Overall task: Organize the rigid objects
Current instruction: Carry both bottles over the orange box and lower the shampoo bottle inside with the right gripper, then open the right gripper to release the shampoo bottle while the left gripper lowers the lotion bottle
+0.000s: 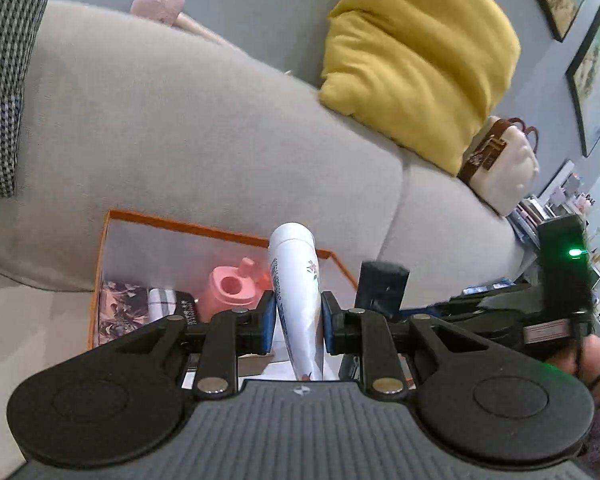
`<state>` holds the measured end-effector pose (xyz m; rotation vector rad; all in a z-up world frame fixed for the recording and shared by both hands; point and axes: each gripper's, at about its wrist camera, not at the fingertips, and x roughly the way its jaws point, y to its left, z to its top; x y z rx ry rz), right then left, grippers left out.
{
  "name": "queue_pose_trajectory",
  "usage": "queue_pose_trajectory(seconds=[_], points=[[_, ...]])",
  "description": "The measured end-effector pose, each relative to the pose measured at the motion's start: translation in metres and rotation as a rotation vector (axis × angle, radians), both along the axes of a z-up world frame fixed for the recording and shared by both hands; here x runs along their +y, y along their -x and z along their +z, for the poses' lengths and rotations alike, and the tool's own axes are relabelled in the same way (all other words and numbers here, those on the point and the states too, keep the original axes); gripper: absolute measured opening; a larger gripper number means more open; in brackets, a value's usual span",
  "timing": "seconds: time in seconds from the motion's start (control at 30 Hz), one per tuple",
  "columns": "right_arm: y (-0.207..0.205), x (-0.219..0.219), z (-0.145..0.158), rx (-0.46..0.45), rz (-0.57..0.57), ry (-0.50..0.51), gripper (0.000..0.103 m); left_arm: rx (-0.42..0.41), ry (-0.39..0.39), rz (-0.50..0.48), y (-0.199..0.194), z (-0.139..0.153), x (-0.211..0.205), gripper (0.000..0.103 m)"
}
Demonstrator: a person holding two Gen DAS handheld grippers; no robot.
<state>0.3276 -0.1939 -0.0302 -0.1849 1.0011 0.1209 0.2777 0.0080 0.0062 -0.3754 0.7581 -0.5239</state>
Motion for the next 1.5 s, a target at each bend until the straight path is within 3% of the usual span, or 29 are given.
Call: queue_pose_trajectory(seconds=[0.27,0.47,0.63,0.8,0.93,1.2,1.37,1.5], points=[[-0.039,0.008,-0.047,0.132,-0.024,0.095,0.031,0.066,0.044,-0.003,-0.024,-0.033,0.014,0.026],[-0.068,0.018,-0.059,0.13,-0.011,0.19,0.031,0.096,0.064,-0.009,-0.034,-0.046,0.016,0.026],[-0.089,0.014,-0.071,0.178,-0.03,0.187,0.031,0.117,0.084,-0.001,-0.041,-0.05,0.019,0.026],[-0.095,0.021,-0.071,0.15,0.004,0.271,0.029,0.13,0.092,0.001,-0.042,-0.052,0.02,0.026],[-0.094,0.018,-0.068,0.153,0.032,0.268,0.029,0.134,0.092,0.002,-0.041,-0.053,0.019,0.026],[-0.079,0.019,-0.074,0.197,0.185,0.298,0.007,0.162,0.065,-0.009,-0.042,-0.051,0.014,0.026],[-0.075,0.03,-0.09,0.224,0.235,0.359,0.004,0.177,0.082,0.02,-0.039,-0.047,0.01,0.026],[-0.06,0.031,-0.067,0.17,0.228,0.297,0.005,0.162,0.052,0.035,-0.035,-0.044,0.009,0.026]])
